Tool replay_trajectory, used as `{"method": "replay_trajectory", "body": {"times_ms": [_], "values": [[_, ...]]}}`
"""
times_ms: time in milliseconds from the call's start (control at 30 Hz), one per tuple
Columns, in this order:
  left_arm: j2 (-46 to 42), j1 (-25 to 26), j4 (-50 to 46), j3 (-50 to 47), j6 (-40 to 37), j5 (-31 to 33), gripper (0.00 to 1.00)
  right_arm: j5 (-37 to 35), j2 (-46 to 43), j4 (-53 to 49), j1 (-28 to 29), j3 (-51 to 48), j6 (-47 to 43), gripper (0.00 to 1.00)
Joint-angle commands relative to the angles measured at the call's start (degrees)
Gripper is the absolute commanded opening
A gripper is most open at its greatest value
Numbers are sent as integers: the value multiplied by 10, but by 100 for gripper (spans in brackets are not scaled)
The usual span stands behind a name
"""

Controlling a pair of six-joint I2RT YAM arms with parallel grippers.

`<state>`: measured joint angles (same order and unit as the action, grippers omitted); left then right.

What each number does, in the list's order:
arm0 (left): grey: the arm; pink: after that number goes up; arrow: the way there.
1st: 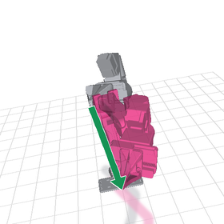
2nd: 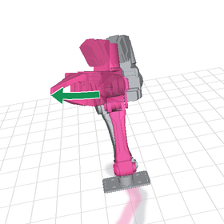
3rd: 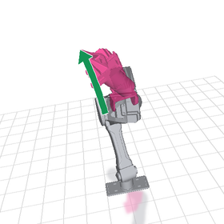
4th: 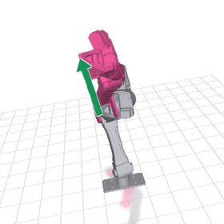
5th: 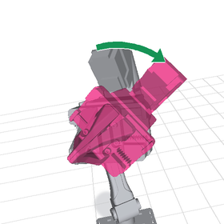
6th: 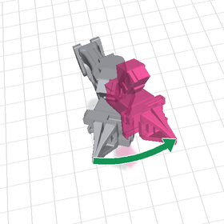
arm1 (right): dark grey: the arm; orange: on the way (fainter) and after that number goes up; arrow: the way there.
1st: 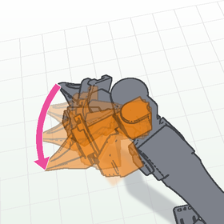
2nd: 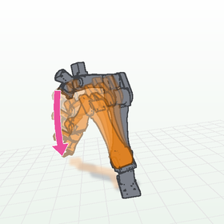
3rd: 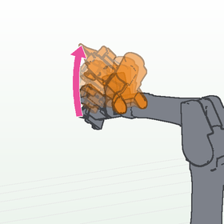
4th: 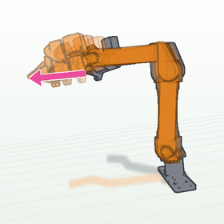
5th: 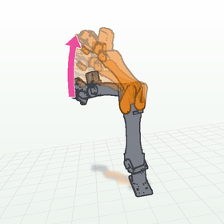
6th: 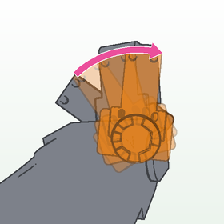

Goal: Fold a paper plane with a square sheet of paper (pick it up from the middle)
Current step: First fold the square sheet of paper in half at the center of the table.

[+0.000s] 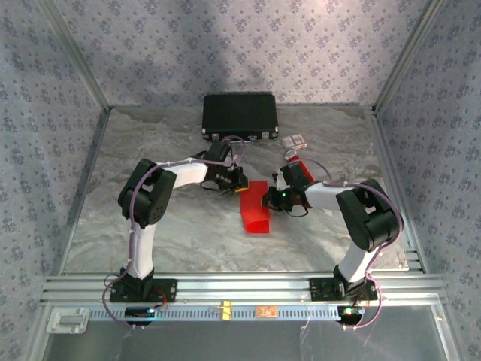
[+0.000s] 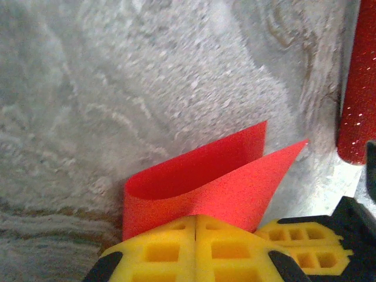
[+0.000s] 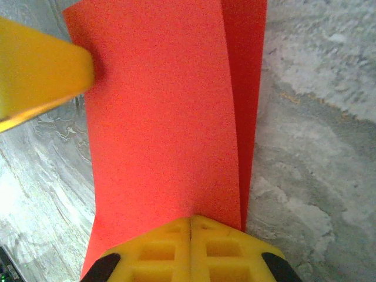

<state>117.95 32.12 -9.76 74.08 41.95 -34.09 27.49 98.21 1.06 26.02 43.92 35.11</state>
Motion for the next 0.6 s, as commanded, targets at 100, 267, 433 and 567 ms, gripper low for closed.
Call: {"method": "replay_trajectory", "body": {"times_ms": [100, 267, 433, 567], "values": [[33, -12, -19, 13, -13, 8, 5, -40, 17, -82, -2, -18, -18, 1], [45, -18, -14, 5, -8, 28, 4, -40, 17, -82, -2, -21, -21, 1], [46, -28, 19, 2, 18, 48, 4, -38, 17, -81, -2, -20, -25, 1], [52, -35, 24, 17, 23, 68, 4, -36, 17, -83, -2, -20, -29, 1]]}}
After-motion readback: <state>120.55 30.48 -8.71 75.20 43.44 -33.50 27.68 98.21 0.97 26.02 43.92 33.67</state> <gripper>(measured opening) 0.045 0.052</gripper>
